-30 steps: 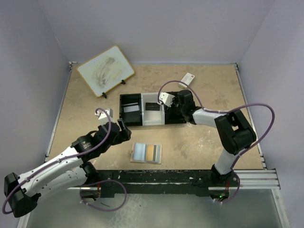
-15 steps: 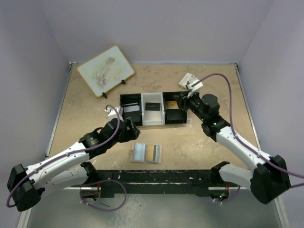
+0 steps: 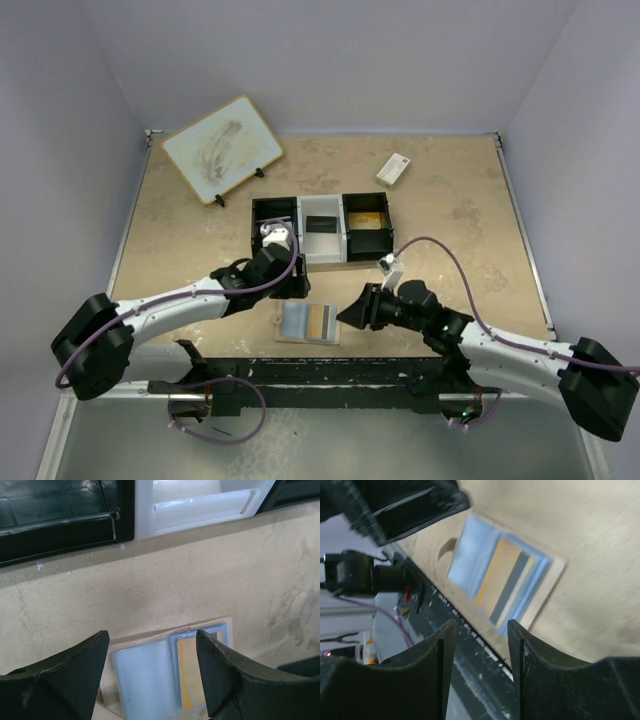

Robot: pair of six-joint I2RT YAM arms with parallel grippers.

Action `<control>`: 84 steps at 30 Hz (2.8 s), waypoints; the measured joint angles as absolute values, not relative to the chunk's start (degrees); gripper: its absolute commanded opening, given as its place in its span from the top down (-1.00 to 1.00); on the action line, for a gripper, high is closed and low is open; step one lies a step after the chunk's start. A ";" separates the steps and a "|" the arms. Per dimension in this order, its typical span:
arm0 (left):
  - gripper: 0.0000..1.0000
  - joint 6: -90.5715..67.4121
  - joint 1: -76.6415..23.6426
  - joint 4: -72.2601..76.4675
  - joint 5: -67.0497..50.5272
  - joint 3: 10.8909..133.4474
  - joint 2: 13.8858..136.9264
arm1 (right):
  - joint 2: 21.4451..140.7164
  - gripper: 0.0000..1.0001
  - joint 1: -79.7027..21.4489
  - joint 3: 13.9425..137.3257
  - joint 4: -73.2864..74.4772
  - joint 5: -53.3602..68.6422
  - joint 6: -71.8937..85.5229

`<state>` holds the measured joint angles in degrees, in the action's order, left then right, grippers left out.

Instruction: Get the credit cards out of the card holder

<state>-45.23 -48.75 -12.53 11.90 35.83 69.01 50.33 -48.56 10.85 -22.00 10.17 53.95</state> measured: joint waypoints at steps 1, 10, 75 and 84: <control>-0.35 -44.18 -48.75 -11.73 11.31 36.01 71.00 | 50.28 0.02 -51.27 10.59 -22.00 9.06 56.14; -0.23 -38.92 -48.75 -5.23 8.25 35.86 75.09 | 60.10 0.00 -64.42 8.93 -30.02 3.70 66.83; 0.04 -59.27 -70.26 2.44 15.73 19.88 55.94 | 61.87 0.15 -44.84 28.23 -12.93 1.85 50.48; -0.22 -56.10 -62.59 -2.13 20.18 20.14 56.64 | 65.54 0.26 -52.97 14.46 -22.76 3.49 64.31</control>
<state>-56.10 -62.59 -2.13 20.18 20.14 56.64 65.54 -52.97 14.46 -22.76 3.49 64.31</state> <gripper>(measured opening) 0.590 0.390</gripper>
